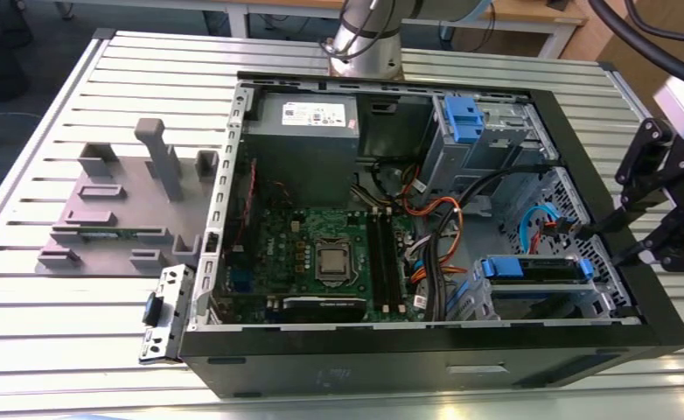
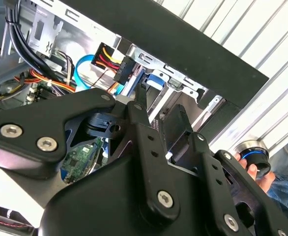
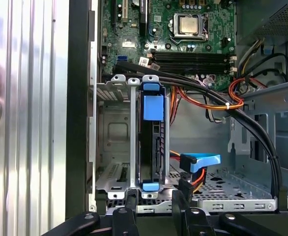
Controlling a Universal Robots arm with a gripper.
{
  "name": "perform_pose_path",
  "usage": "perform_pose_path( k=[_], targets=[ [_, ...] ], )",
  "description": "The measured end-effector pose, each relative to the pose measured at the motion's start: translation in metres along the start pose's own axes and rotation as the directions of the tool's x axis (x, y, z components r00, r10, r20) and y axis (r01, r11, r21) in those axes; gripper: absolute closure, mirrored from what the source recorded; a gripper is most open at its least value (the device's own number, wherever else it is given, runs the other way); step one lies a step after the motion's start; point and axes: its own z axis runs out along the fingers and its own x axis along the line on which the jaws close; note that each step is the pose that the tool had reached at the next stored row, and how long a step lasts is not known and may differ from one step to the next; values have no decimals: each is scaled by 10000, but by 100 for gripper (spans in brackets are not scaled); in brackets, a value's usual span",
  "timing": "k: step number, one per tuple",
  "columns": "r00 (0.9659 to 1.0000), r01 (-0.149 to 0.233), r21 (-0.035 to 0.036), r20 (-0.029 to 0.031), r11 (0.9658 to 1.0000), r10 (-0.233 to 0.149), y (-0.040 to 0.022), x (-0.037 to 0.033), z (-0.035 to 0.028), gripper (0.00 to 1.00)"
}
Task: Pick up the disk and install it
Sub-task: 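Insert the first disk wire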
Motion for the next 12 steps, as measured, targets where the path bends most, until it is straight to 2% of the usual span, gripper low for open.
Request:
perform_pose_path(
  k=[12],
  targets=[
    [10000, 0, 0, 1, 10000, 0, -50, -2, 4, 58]
  ],
)
